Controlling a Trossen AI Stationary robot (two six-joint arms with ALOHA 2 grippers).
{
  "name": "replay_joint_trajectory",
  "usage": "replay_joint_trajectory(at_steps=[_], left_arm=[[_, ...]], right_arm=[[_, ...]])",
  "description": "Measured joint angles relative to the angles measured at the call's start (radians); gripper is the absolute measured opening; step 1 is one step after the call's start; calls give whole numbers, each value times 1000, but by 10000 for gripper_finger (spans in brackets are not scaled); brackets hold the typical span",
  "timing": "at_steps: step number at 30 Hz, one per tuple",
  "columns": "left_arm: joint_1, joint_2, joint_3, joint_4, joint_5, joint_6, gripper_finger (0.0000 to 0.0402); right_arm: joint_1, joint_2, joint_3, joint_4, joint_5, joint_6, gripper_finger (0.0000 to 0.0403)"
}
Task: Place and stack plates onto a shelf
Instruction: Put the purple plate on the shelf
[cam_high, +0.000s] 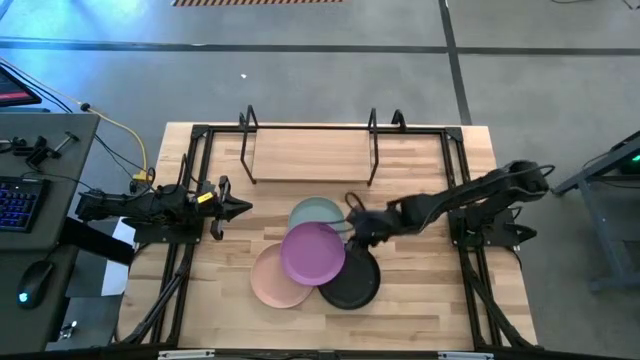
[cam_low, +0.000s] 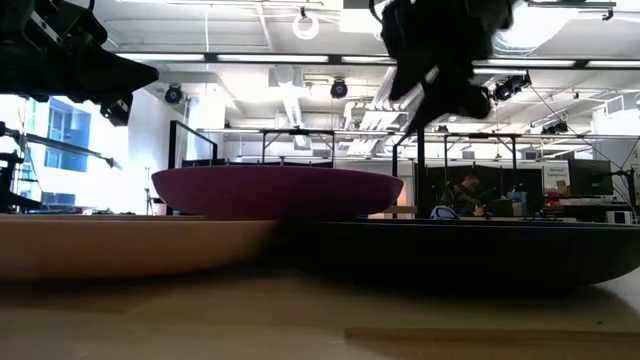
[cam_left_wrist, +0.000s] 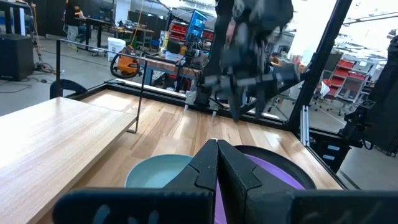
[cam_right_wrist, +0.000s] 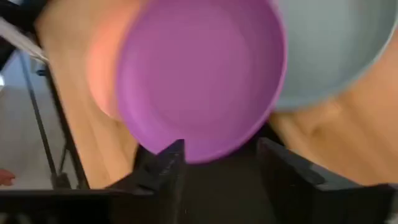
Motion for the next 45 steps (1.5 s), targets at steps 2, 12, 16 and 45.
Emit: replay_joint_trajectory(at_steps=[2,12,16,45], left_arm=[[0,0,0,0,0,0,0],[0,0,0,0,0,0,0],[0,0,0,0,0,0,0],[0,0,0,0,0,0,0]], right_arm=[[10,36,-17,25,-8,67,217],[-2,176,-17,138,36,285,229],[-1,180,-17,143,76,290,229],[-28,170,-17,118,98,272,1]])
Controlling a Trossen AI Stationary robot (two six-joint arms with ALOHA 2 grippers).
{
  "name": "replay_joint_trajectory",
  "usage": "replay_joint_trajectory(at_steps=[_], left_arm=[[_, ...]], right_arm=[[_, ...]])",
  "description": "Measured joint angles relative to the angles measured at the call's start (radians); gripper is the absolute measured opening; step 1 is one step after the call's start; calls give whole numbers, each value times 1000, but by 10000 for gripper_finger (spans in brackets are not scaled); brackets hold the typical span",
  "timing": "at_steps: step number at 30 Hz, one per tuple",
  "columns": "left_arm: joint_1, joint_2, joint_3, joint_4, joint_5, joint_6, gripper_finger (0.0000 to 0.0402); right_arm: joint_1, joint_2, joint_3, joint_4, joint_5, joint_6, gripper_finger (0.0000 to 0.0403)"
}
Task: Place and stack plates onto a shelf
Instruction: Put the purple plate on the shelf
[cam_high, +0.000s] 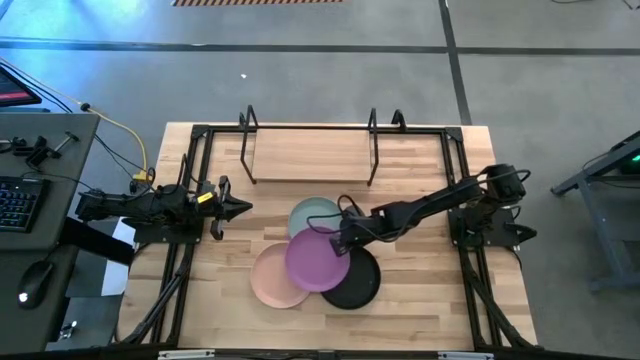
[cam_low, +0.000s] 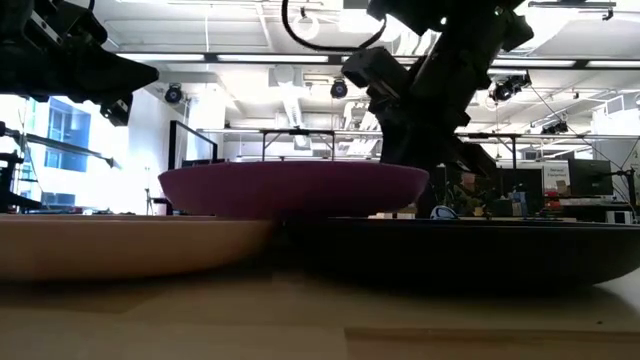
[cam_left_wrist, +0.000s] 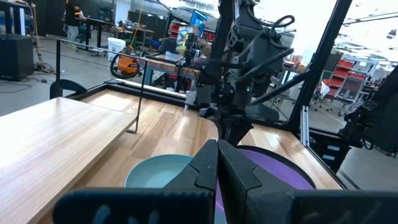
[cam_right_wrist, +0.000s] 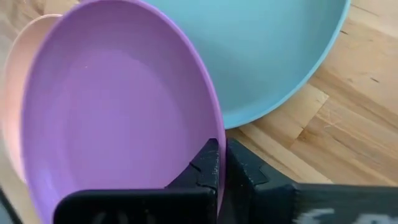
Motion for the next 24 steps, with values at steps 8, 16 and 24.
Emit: replay_joint_trajectory(at_steps=[8,16,24], left_arm=[[0,0,0,0,0,0,0],[0,0,0,0,0,0,0],[0,0,0,0,0,0,0]], right_arm=[[-38,-124,0,11,-35,-50,1],[-147,-186,82,9,-46,-157,0],[-370,-102,450,-289,-44,-513,0]])
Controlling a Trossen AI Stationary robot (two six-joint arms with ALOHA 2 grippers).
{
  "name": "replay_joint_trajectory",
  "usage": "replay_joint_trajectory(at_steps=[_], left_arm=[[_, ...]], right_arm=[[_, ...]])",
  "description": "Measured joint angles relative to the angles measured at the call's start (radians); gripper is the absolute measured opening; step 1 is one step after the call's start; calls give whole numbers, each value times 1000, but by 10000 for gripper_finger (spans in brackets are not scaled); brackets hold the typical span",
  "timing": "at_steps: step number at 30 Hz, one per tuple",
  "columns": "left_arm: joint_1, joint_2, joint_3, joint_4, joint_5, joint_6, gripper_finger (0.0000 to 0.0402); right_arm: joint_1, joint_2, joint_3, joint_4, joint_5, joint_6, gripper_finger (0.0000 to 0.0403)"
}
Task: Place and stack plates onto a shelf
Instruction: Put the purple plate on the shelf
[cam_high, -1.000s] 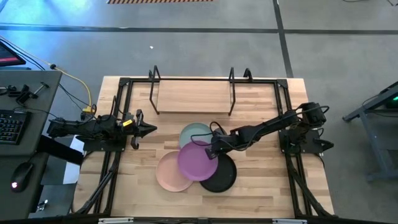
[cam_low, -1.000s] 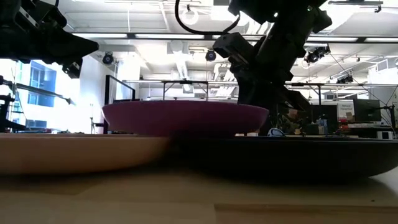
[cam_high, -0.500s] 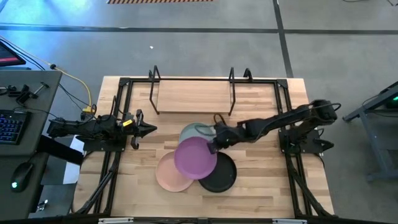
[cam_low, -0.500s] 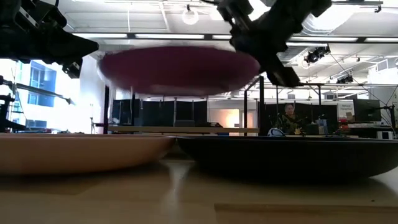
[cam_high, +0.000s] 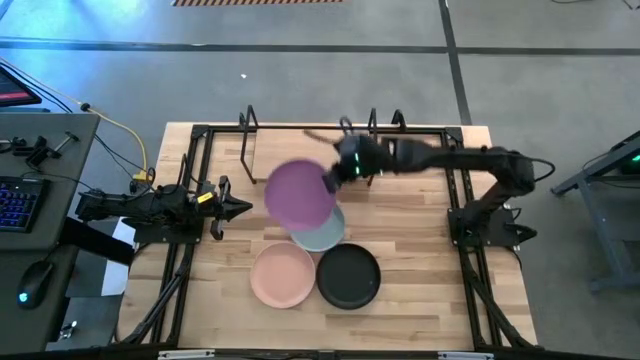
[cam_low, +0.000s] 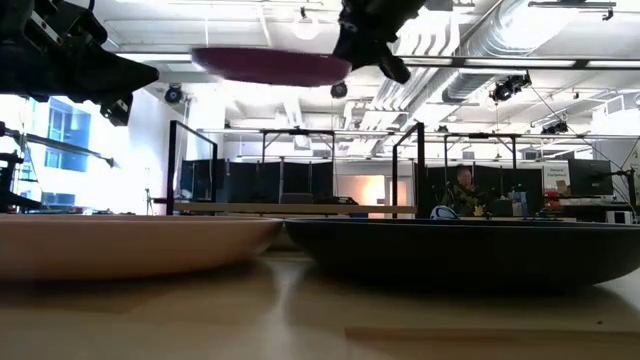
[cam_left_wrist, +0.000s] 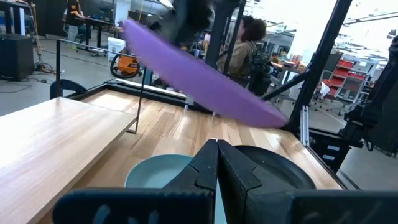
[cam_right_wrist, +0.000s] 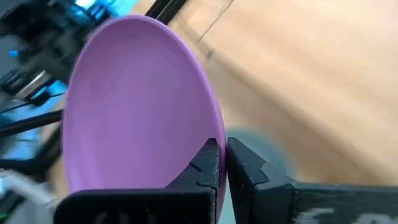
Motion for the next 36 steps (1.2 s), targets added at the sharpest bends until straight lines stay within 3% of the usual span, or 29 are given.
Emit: replay_joint_trajectory(at_steps=[7,13,23,30,36], left_arm=[[0,0,0,0,0,0,0],[0,0,0,0,0,0,0],[0,0,0,0,0,0,0],[0,0,0,0,0,0,0],[0,0,0,0,0,0,0]], right_arm=[[-231,159,304,-361,0,-273,0],[-349,302,442,-495,-10,-428,0],[-411,436,466,-515,-17,-526,0],[-416,459,465,-522,59,-529,1],[-416,458,465,-533,55,-532,2]])
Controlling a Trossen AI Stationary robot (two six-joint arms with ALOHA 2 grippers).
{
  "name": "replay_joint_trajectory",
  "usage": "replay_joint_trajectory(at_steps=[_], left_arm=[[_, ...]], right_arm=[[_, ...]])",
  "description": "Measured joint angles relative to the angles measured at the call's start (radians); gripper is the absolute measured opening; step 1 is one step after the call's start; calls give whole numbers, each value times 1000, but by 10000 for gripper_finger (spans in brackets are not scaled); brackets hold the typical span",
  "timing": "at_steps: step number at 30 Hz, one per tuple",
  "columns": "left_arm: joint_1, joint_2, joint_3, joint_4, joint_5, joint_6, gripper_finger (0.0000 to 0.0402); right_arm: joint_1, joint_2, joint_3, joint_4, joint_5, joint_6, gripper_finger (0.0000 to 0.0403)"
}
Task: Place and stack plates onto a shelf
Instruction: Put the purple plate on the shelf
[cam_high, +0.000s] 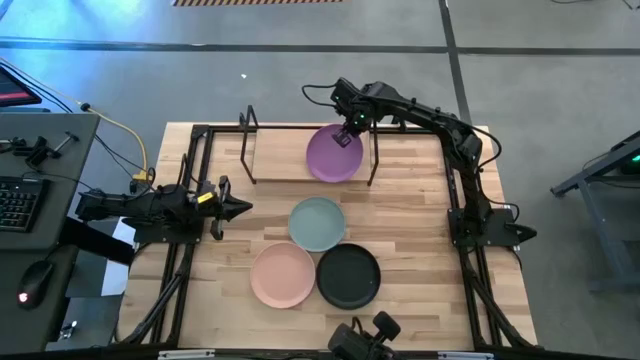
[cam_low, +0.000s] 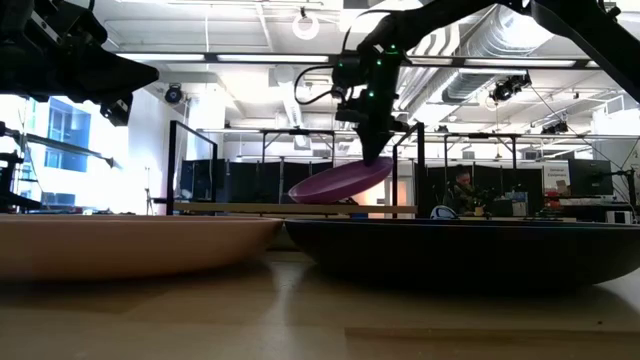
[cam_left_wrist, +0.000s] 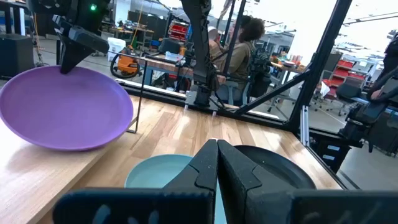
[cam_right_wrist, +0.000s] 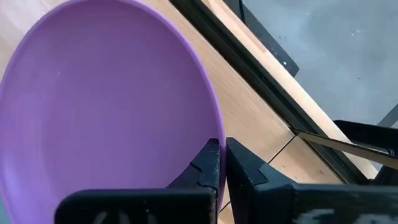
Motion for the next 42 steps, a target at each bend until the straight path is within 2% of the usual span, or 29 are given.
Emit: replay_joint_trajectory(at_steps=[4,10,14,17,22,26,29,31,34,35,39,42], left_arm=[[0,0,0,0,0,0,0],[0,0,0,0,0,0,0],[0,0,0,0,0,0,0],[0,0,0,0,0,0,0],[0,0,0,0,0,0,0],[0,0,0,0,0,0,0],[0,0,0,0,0,0,0],[0,0,0,0,0,0,0],[0,0,0,0,0,0,0],[0,0,0,0,0,0,0],[0,0,0,0,0,0,0],[0,0,0,0,0,0,0]], right_arm=[[0,0,0,-6,-3,-2,28],[1,-1,0,-36,25,-37,108],[1,-1,58,-75,25,-62,149],[5,-4,142,-100,7,-46,163],[62,-7,228,-19,-106,25,165],[164,5,228,101,-120,76,165],[249,48,228,175,-116,80,143],[295,91,229,211,-119,90,105],[317,165,260,220,-120,96,25],[317,192,271,221,-115,101,14],[308,285,309,222,-38,150,24],[302,317,321,238,21,160,7]])
